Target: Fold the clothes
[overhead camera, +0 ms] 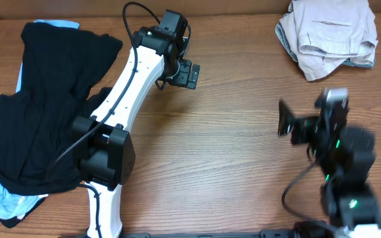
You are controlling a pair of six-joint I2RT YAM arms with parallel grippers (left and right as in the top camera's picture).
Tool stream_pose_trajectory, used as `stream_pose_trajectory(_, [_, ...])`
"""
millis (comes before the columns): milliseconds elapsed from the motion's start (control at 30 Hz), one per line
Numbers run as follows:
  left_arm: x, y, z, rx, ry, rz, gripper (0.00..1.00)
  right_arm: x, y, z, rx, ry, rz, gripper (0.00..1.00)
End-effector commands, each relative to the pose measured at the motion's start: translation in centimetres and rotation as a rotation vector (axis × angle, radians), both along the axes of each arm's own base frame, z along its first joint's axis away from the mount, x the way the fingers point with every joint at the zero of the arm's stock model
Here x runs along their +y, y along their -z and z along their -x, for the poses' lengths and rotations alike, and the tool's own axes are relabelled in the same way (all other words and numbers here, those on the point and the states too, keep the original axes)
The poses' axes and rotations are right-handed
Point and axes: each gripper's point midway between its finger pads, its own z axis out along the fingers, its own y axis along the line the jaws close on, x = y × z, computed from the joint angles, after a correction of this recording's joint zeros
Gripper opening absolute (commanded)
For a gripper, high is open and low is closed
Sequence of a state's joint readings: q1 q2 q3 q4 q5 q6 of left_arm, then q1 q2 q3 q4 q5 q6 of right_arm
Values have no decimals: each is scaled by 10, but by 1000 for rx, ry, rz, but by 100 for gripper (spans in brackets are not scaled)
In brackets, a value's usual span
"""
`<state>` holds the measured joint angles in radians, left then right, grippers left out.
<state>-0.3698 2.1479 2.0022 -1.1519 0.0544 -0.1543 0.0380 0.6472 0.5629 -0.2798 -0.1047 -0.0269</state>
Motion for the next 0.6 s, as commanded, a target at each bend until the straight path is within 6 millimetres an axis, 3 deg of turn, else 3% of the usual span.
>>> stream_pose_trajectory(0, [-2, -20, -4, -49, -7, 16, 100, -2, 34, 18, -46, -5, -6, 100])
stream_pose_trajectory(133, [-2, -20, -4, -49, -7, 16, 100, -2, 60, 30, -135, -8, -12, 100])
stream_pose_trajectory(567, [-2, -20, -4, -49, -8, 16, 100, 1, 93, 40, -170, -23, -15, 100])
